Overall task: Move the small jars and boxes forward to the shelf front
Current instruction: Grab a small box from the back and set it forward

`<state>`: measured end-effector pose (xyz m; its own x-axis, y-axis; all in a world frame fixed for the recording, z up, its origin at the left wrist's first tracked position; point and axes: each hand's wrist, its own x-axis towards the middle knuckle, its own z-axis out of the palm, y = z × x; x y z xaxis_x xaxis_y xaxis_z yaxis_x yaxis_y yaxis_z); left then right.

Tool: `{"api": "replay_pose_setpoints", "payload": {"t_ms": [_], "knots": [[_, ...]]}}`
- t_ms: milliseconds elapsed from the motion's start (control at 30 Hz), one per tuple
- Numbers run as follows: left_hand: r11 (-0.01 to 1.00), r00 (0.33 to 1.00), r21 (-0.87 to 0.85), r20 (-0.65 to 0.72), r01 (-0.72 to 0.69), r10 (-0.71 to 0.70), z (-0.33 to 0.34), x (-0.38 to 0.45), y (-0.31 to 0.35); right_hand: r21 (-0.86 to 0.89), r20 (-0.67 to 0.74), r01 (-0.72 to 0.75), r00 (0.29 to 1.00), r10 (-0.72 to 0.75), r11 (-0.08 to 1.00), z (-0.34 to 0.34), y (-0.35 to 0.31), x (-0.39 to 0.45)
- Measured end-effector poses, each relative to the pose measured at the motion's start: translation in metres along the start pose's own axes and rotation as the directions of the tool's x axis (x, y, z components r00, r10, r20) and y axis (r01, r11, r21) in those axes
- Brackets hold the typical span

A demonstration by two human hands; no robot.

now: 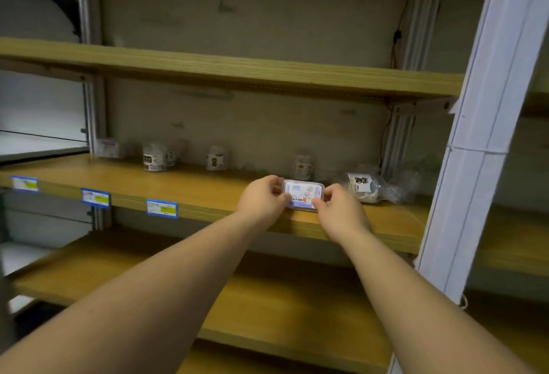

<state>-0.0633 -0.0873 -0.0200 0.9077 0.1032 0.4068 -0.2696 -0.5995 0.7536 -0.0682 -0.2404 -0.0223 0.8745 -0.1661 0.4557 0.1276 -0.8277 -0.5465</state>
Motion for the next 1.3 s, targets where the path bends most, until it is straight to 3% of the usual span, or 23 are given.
{"api": "replay_pose_setpoints", "payload": {"t_ms": [267,467,733,900,1067,1300], "knots": [[0.995,0.992,0.004,0.075,0.104,-0.104,-0.012,0.002,-0.001,-0.039,-0.022,0.017,1.0,-0.018,0.999,0.009,0.0,-0.003],[1.0,0.988,0.008,0.153,-0.008,0.007,-0.061,0.0,-0.024,0.19,-0.048,-0.052,0.997,0.062,0.981,0.026,-0.043,-0.017],[0.996,0.997,-0.075,0.06,0.051,-0.047,-0.244,0.022,-0.158,0.34,-0.084,0.061,0.996,-0.034,0.939,0.141,-0.227,-0.045],[0.993,0.996,-0.076,0.018,0.092,-0.09,-0.369,0.063,-0.261,0.396,0.019,0.045,0.998,-0.057,0.917,0.236,-0.365,-0.052],[0.993,0.993,-0.029,0.002,0.116,-0.116,-0.422,0.102,-0.312,0.301,0.069,0.043,0.995,-0.067,0.953,0.285,-0.436,-0.034],[0.996,0.996,0.05,0.043,0.072,-0.074,-0.41,0.126,-0.348,0.123,0.119,0.058,0.99,-0.073,0.991,0.324,-0.427,-0.011]]}}
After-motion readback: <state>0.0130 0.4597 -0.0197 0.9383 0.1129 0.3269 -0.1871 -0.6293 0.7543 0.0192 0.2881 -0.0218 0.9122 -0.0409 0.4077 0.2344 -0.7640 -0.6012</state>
